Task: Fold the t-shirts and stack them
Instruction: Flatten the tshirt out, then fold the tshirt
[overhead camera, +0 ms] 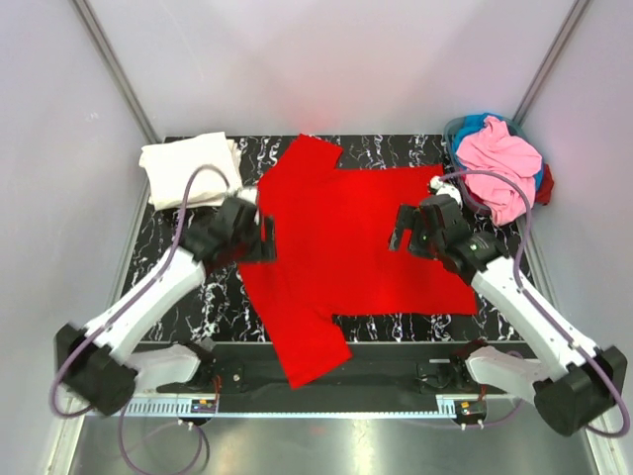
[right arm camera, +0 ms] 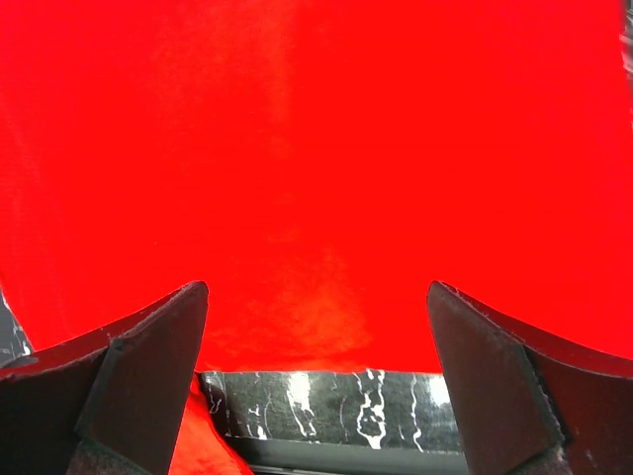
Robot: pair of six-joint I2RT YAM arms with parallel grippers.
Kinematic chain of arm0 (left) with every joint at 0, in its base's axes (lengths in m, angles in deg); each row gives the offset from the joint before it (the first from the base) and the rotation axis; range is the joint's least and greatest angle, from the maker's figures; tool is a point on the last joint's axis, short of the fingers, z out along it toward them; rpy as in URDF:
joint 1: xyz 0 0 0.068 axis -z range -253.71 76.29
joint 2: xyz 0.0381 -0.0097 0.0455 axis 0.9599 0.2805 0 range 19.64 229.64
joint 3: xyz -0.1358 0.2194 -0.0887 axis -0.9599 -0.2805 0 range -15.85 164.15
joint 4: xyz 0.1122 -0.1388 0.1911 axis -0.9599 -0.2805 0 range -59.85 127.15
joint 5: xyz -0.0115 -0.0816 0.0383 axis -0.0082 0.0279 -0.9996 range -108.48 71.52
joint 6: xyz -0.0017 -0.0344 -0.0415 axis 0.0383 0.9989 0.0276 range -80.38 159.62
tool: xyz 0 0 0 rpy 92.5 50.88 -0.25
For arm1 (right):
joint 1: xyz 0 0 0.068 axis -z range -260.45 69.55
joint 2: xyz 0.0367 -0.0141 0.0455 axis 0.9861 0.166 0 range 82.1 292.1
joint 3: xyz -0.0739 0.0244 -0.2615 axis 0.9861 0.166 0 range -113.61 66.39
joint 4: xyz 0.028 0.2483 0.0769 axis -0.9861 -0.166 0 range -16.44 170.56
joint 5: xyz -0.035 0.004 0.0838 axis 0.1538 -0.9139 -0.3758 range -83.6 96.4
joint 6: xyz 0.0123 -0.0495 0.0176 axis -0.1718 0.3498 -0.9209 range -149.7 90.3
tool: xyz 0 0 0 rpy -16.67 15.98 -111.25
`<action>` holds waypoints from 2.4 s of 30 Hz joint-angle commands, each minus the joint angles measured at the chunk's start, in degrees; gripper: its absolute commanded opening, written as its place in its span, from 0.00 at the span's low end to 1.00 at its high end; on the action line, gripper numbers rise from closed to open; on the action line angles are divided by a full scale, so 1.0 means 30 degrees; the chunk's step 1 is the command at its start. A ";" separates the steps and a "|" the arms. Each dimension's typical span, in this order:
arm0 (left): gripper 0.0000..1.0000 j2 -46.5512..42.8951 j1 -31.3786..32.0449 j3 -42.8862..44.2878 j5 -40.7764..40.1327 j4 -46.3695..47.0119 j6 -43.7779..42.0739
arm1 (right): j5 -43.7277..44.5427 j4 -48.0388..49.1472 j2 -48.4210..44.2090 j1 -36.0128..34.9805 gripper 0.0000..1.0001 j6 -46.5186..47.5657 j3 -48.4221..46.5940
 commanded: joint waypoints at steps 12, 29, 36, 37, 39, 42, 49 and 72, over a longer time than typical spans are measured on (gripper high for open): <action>0.65 -0.3893 1.5160 -0.8642 -0.1275 0.1435 1.3619 | 0.1086 -0.0942 -0.4045 -0.0052 1.00 -0.2201 0.2686; 0.56 0.2671 2.0328 -0.6035 -0.1803 0.0295 1.7461 | 0.2081 -0.2173 -0.4220 -0.0052 1.00 -0.2288 0.2423; 0.50 0.3698 2.0388 -0.5653 -0.2097 0.0028 1.7490 | 0.2111 -0.2173 -0.4191 -0.0052 1.00 -0.2347 0.2393; 0.50 0.3757 2.0417 -0.5653 -0.2126 0.0028 1.7491 | 0.2082 -0.2174 -0.4191 -0.0081 1.00 -0.2347 0.2393; 0.47 0.4108 2.0388 -0.5595 -0.2243 -0.0001 1.7462 | 0.2111 -0.2173 -0.4191 -0.0052 1.00 -0.2347 0.2393; 0.38 0.4548 2.0417 -0.5390 -0.2361 -0.0148 1.7403 | 0.2140 -0.2232 -0.4249 -0.0052 1.00 -0.2347 0.2335; 0.00 0.4698 2.0417 -0.4862 -0.2712 -0.0646 1.7139 | 0.3569 -0.3164 -0.4281 -0.0052 1.00 -0.3370 0.2306; 0.00 -0.2333 1.7547 -0.9723 -0.3650 0.2370 1.5791 | -0.3392 -0.1271 -0.3049 1.5028 0.83 -0.9292 0.9450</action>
